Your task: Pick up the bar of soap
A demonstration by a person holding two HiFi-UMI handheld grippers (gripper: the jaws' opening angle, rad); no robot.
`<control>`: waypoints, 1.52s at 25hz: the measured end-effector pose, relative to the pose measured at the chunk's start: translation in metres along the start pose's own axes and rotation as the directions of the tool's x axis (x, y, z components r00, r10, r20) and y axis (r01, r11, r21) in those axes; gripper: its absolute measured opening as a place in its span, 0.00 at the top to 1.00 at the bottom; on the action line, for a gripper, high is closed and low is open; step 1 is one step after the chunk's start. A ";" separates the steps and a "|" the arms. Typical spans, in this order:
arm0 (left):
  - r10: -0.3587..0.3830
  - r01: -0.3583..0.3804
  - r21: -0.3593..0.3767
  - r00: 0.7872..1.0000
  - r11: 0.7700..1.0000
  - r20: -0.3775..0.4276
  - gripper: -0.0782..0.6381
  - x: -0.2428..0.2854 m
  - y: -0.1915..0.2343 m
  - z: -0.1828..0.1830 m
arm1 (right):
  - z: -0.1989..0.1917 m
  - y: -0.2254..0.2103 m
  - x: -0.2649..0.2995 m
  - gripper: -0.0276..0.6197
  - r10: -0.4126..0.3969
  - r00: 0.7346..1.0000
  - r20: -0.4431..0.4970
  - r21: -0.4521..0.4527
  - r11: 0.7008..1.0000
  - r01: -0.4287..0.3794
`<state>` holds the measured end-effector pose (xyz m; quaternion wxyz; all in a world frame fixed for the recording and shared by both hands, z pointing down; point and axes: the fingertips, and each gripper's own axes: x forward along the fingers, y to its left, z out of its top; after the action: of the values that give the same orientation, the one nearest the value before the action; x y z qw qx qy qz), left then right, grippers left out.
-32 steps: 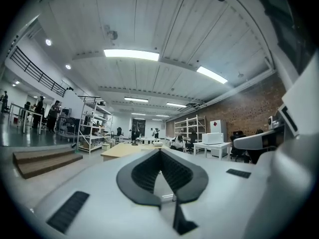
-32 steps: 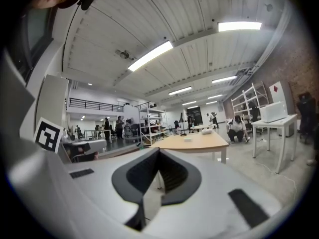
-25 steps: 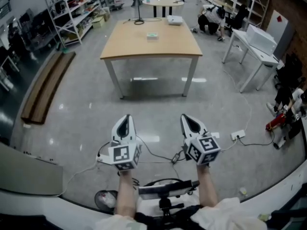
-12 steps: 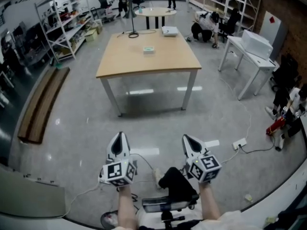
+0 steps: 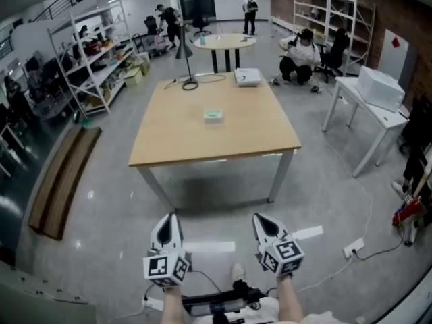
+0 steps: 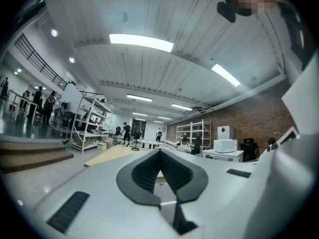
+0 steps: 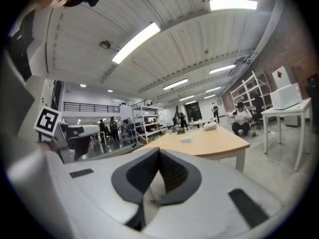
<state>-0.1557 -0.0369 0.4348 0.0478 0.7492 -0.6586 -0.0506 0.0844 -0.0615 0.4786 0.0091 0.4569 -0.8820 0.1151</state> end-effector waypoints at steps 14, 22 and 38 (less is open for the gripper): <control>0.016 -0.016 0.025 1.000 1.000 -0.003 0.88 0.319 0.056 0.012 | 0.096 -0.129 0.296 0.95 0.153 0.988 -0.025 -0.149 0.977 -0.155; -0.060 0.060 0.002 0.998 0.998 -0.025 0.88 0.527 0.117 -0.001 | 0.120 -0.194 0.482 0.95 0.102 0.991 -0.084 -0.177 0.977 -0.116; -0.133 0.125 -0.059 0.980 0.990 -0.150 0.88 0.771 0.179 -0.050 | 0.114 -0.283 0.722 0.95 0.041 0.961 -0.274 -0.285 0.951 -0.122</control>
<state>-0.2268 -0.8243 0.4989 0.1135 0.7907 -0.6015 -0.0120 -0.0966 -0.8234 0.5101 0.1913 0.3934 -0.8983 0.0404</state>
